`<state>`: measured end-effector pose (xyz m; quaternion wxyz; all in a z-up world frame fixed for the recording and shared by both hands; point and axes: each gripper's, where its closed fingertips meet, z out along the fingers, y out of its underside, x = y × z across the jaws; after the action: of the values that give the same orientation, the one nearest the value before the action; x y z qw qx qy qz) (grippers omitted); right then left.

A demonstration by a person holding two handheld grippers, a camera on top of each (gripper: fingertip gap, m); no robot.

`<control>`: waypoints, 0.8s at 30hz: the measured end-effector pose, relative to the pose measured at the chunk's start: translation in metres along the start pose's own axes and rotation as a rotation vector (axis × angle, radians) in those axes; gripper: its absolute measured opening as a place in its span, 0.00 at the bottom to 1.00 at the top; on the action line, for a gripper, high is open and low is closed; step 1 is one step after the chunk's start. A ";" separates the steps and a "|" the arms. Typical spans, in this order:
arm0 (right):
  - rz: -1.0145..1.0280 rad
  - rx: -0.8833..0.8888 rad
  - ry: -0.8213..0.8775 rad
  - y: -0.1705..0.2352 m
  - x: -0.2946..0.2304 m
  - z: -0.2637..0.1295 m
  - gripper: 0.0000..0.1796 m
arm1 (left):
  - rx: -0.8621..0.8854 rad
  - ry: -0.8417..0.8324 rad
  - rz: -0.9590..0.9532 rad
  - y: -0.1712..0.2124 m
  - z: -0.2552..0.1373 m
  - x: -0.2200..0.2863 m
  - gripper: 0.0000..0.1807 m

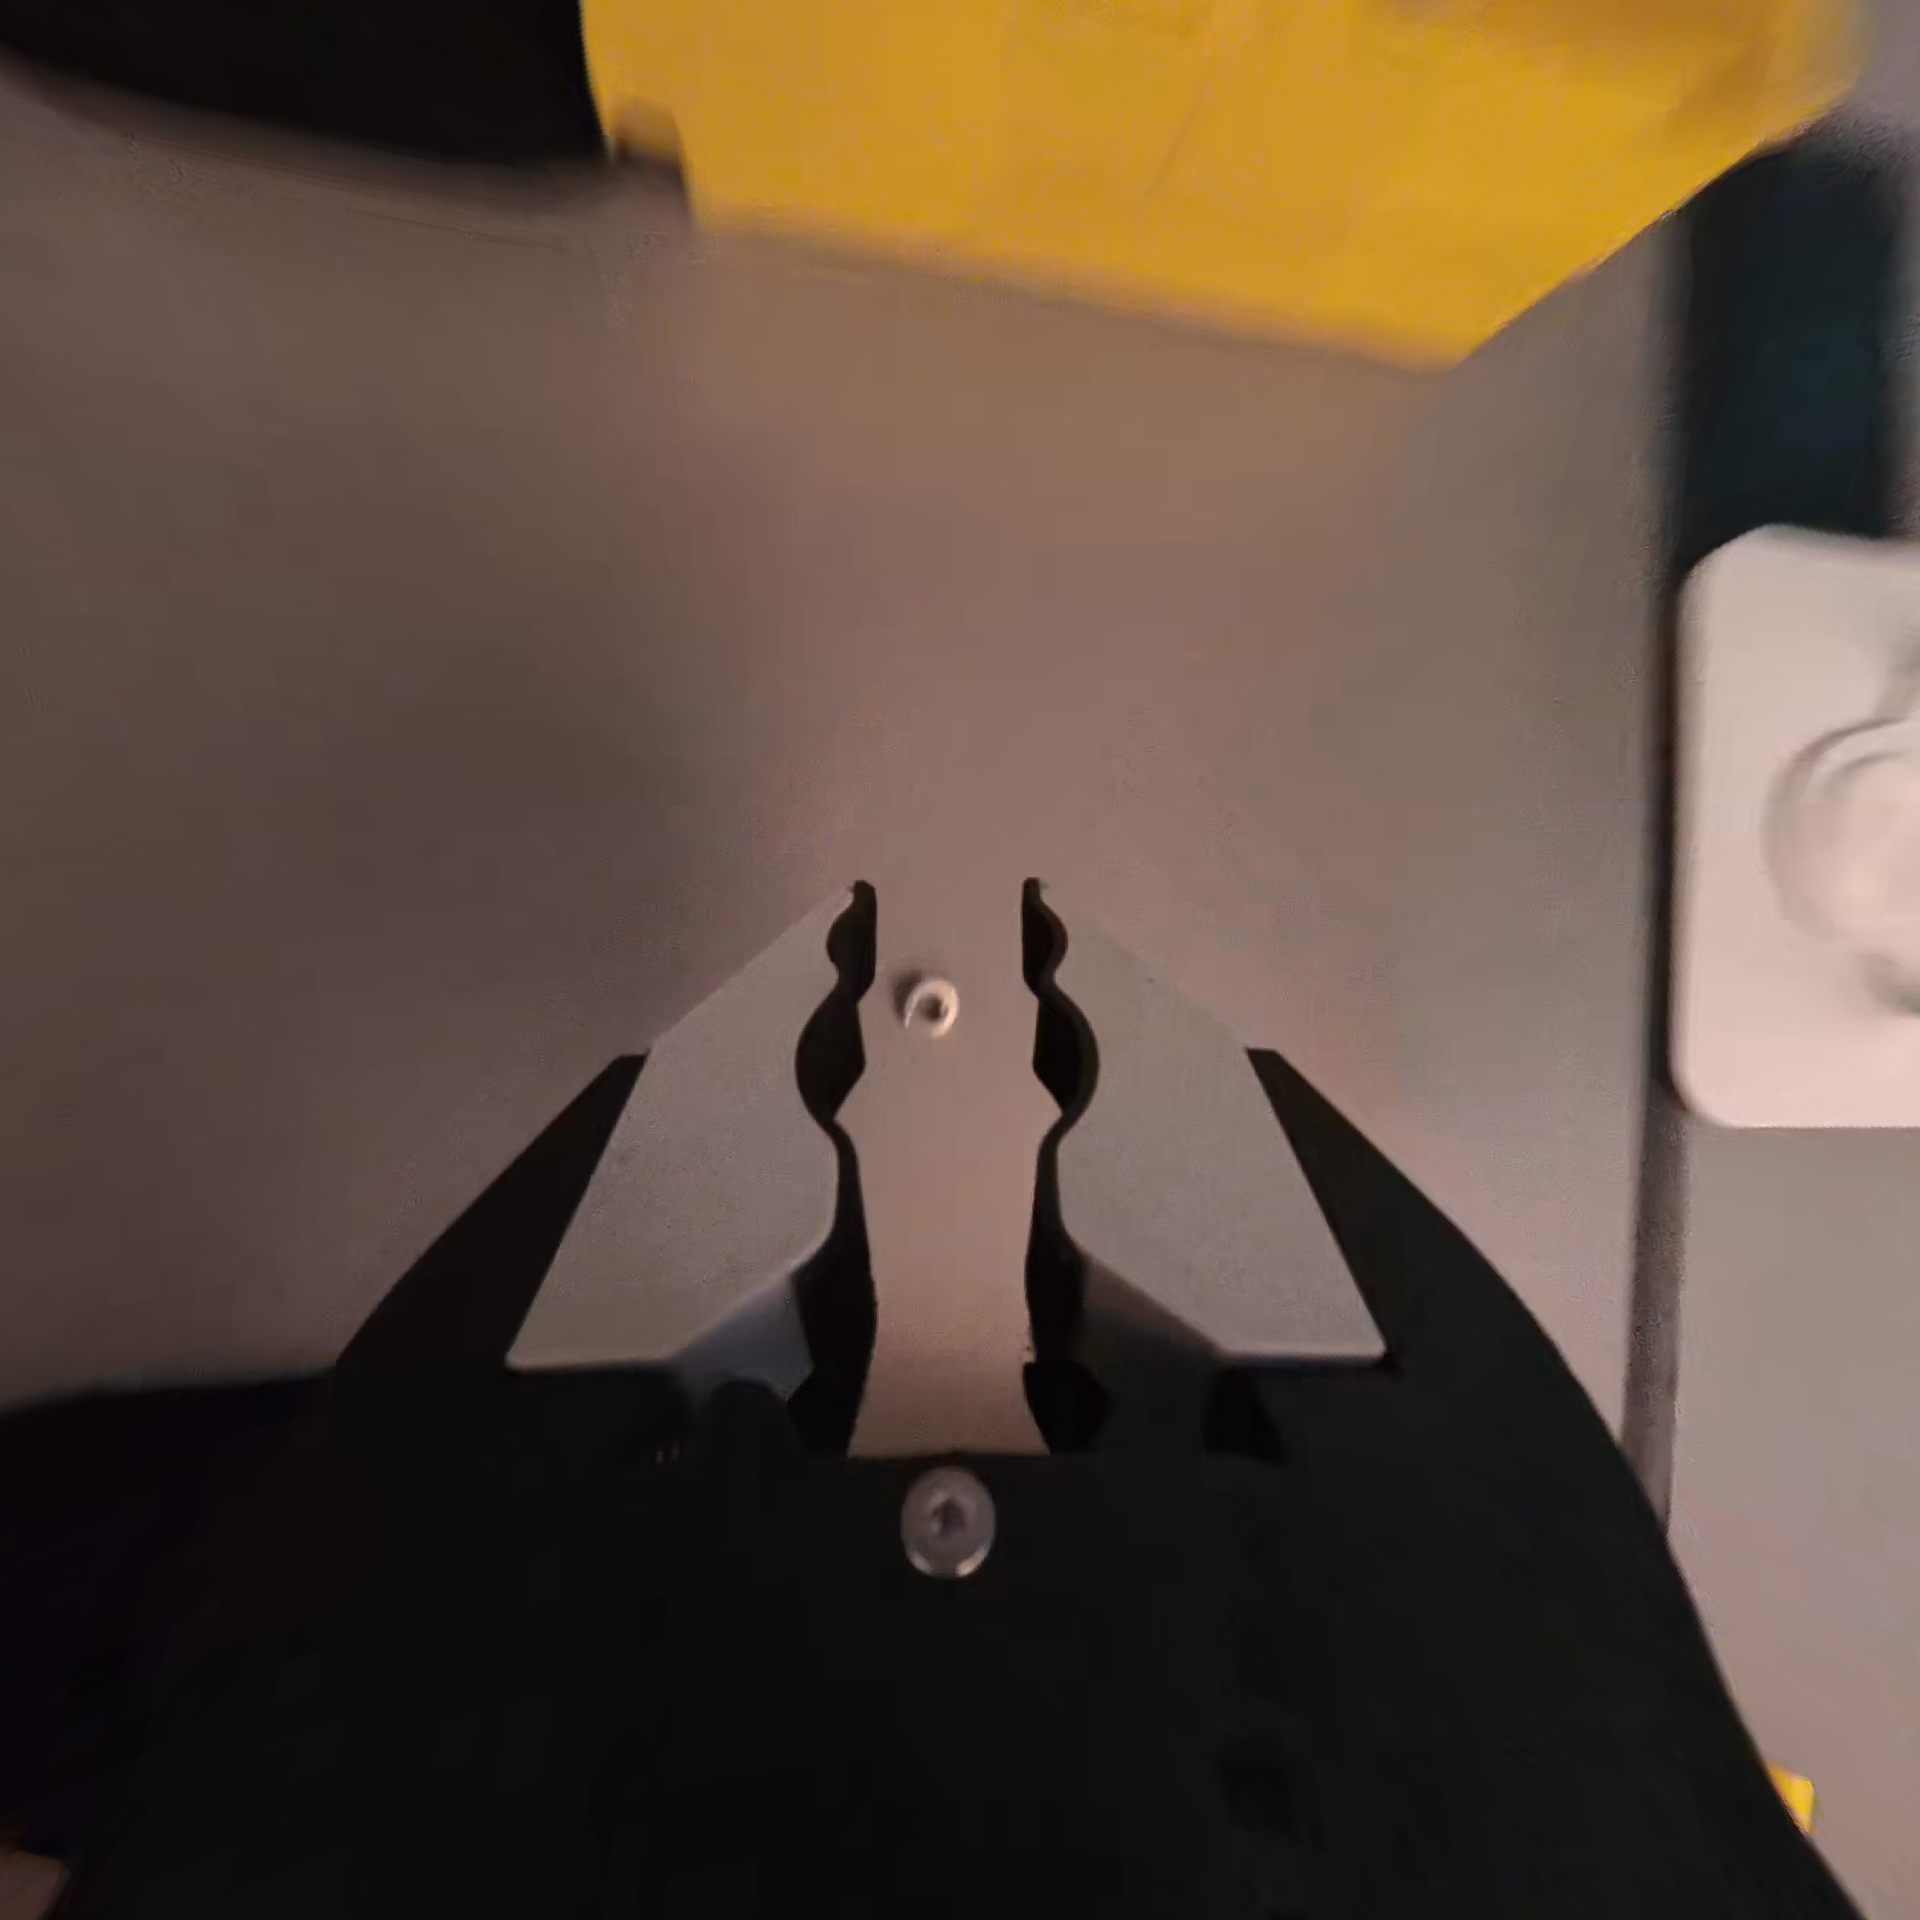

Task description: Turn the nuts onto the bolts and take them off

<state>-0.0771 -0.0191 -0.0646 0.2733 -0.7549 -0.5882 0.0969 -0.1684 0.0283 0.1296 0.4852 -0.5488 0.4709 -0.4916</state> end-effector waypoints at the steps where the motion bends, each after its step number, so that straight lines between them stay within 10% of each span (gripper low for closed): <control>1: -0.023 -0.111 -0.027 0.017 -0.002 0.018 0.16 | 0.022 -0.004 0.001 -0.005 -0.007 -0.002 0.06; 8: -0.146 -0.433 -0.121 0.070 -0.009 0.062 0.16 | 0.062 -0.010 0.052 -0.020 -0.034 0.000 0.06; 24: -0.086 -0.468 -0.135 0.074 -0.011 0.064 0.09 | 0.062 0.011 0.069 -0.019 -0.030 0.004 0.04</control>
<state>-0.0477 -0.0219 -0.1584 0.0547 -0.7637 -0.6432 -0.0035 -0.1972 0.0241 0.1503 0.5161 -0.5140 0.4768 -0.4921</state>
